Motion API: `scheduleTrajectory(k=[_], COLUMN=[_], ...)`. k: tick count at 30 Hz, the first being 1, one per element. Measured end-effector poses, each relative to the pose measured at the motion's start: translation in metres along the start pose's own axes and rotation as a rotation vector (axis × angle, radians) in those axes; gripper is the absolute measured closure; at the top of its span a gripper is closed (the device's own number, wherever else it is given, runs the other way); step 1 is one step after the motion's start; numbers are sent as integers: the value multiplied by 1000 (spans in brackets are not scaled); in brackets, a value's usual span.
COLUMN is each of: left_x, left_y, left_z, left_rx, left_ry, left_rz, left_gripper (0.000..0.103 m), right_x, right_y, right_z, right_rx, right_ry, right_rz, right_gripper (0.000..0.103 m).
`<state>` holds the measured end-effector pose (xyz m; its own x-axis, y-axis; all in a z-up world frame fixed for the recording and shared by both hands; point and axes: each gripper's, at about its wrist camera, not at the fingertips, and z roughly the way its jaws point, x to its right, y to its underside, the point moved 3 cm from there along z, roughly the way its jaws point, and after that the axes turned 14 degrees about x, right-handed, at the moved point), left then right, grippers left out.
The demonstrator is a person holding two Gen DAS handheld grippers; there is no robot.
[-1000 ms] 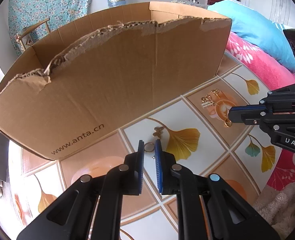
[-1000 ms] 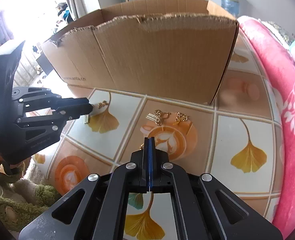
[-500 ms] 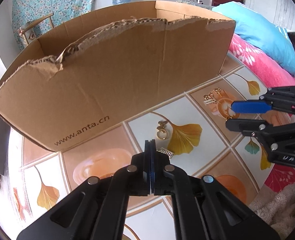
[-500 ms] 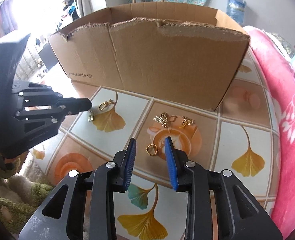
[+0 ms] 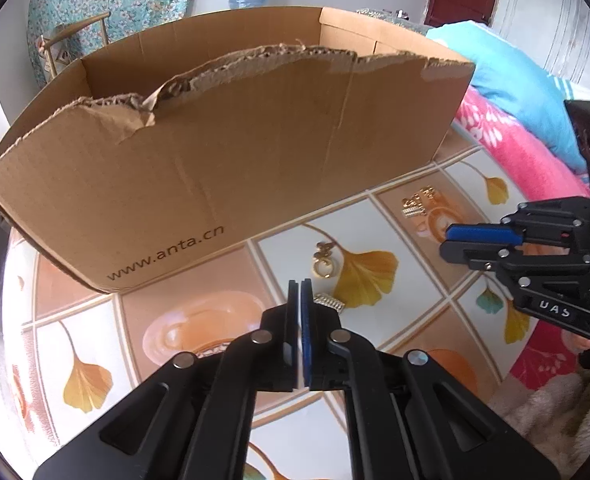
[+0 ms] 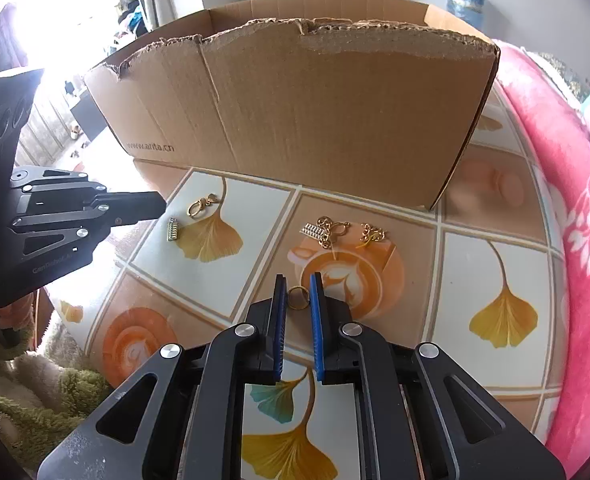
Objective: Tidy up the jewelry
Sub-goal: 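Lift the gold ring with the right gripper and carry it over the box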
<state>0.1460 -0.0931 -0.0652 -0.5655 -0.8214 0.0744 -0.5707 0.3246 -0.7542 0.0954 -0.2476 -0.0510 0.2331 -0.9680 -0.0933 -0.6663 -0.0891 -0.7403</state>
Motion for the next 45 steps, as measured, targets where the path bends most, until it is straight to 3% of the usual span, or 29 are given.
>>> scheduleTrajectory(k=[2,5,10,19,23,33,40,45], left_x=[1,7,15,20,20,21,26,30], left_y=[-1,-3,-5,-11,-10,-10,-17,-42], left_z=[1,7,18,25,24,22,-2,-40], left_rx=[1,-6,-2,-12,-11,-8,29,118], left_ry=[14,19,0,-1,-8,-17,-23,-6], left_rz=[-4,20,87,105,113,121,139,148], left_gripper=[88,83,83,83,92,93,93,93], right_x=[2,6,9,17,23,22,19,15], right_y=[-1,-2,-1,-1,-1,-2,-10,-37], right_z=[3,2,1,-4,-7,-4,-21,-51], right_rx=[-2,-2,-3,6,8,20,53,140], right_ry=[-10,-28,-45,-58,-67,-74,-71,-95], right_rz=[21,50,76,94,96,96,79,66], right_gripper=[94,94,94,94,94,94,94,94])
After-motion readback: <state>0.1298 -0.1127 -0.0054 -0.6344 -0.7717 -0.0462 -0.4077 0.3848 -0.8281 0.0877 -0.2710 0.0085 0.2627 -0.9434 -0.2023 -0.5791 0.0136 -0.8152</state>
